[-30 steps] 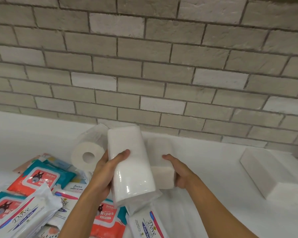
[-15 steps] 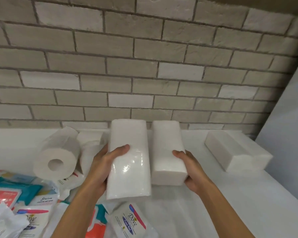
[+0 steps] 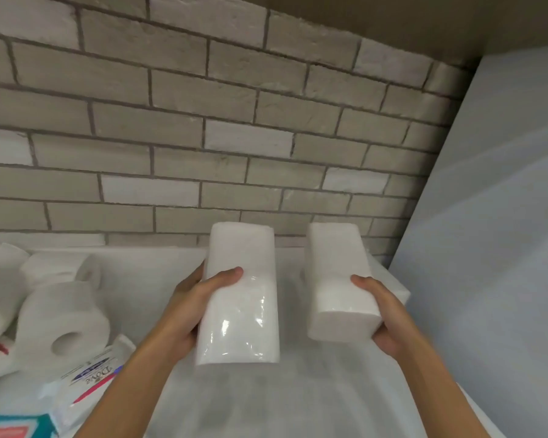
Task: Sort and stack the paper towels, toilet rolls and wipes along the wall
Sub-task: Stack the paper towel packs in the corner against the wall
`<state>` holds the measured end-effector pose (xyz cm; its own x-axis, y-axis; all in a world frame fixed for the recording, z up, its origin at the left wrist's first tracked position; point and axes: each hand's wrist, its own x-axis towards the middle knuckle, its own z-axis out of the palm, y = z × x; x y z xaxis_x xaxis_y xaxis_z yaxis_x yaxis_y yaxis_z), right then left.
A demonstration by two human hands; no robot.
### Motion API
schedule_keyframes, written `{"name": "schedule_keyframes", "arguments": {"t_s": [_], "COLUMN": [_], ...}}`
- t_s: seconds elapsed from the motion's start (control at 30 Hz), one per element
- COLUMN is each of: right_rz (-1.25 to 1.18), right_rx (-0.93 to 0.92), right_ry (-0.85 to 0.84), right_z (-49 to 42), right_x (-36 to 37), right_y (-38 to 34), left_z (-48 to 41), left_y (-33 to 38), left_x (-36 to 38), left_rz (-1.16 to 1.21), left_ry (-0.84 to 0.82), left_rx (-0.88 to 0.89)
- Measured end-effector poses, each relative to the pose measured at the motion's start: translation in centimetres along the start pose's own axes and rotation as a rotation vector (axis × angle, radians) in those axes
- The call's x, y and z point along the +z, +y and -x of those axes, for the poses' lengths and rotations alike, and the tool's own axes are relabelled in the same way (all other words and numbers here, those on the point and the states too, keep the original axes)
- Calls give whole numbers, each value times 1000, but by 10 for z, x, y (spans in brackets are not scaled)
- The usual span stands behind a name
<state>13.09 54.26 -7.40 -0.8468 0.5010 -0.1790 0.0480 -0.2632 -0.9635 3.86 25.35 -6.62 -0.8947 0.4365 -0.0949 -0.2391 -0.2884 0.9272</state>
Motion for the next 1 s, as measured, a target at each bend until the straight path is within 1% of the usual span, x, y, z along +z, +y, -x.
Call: {"name": "schedule_keyframes", "arguments": {"t_s": [0.2, 0.33, 0.47, 0.53, 0.7, 0.87, 1.0], "right_rz": [78, 157, 236, 254, 295, 297, 289], "right_rx": [52, 107, 133, 141, 162, 201, 229], "right_ry": [18, 8, 41, 41, -19, -72, -64], "right_z": [-45, -82, -124, -144, -189, -220, -236], "right_x": [-76, -113, -142, -151, -163, -169, -174], "right_y": [-41, -63, -75, -80, -84, -80, -73], "left_z": [-31, -55, -76, -86, -111, -140, -167], "left_y": [-20, -31, -43, -49, -62, -72, -81], "left_x": [72, 112, 145, 160, 189, 204, 209], "left_rz": [-26, -37, -33, -36, -68, -102, -131], "left_ry": [-75, -58, -22, -14, 8, 17, 75], "left_rx": [-46, -48, -58, -62, -71, -73, -107]}}
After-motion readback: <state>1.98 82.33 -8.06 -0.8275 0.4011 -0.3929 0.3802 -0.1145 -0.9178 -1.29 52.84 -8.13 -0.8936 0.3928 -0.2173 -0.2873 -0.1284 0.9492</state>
